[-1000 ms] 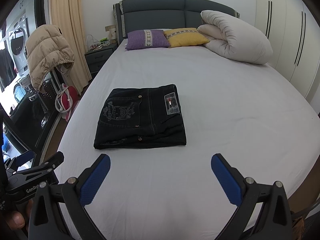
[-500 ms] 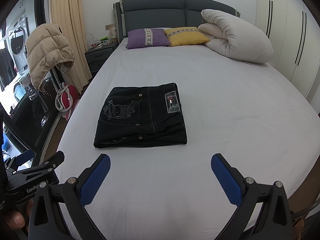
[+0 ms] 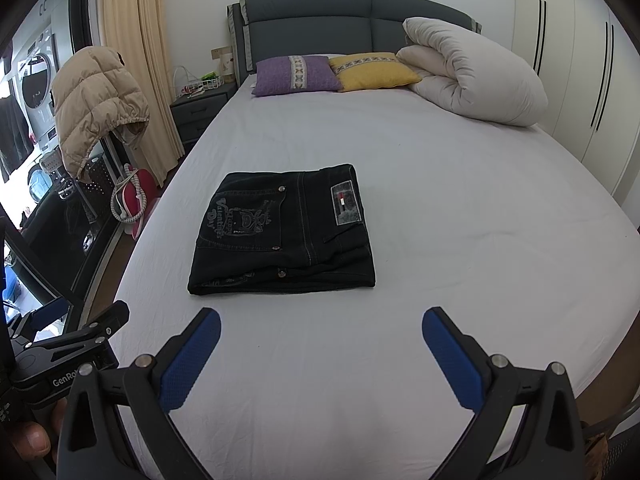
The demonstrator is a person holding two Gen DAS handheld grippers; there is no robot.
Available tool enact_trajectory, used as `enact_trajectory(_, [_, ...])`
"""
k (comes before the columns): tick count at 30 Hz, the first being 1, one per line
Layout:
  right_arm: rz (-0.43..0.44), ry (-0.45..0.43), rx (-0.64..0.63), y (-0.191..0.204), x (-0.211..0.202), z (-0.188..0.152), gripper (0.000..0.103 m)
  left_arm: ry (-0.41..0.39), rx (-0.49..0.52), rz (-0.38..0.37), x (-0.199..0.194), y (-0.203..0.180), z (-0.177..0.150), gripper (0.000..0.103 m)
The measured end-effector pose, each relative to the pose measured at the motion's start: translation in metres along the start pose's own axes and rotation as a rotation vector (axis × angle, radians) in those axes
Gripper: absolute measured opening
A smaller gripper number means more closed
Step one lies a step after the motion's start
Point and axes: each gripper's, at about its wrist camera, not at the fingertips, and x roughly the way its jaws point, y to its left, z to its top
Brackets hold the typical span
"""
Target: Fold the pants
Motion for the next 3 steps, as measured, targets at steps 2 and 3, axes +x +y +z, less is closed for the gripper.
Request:
enact_trajectory(2, [0.0,0.001,0.0,0.0,0.0009,-0.0003,0.103,0.001,0.002,-0.003,0.0012,0.0005,0.0004,0.103])
enact_trajectory(3, [0.0,0.001,0.0,0.0001,0.0008,-0.0007,0.103,0.001,0.002,-0.001,0.0013,0.0004,0.0005,0.103])
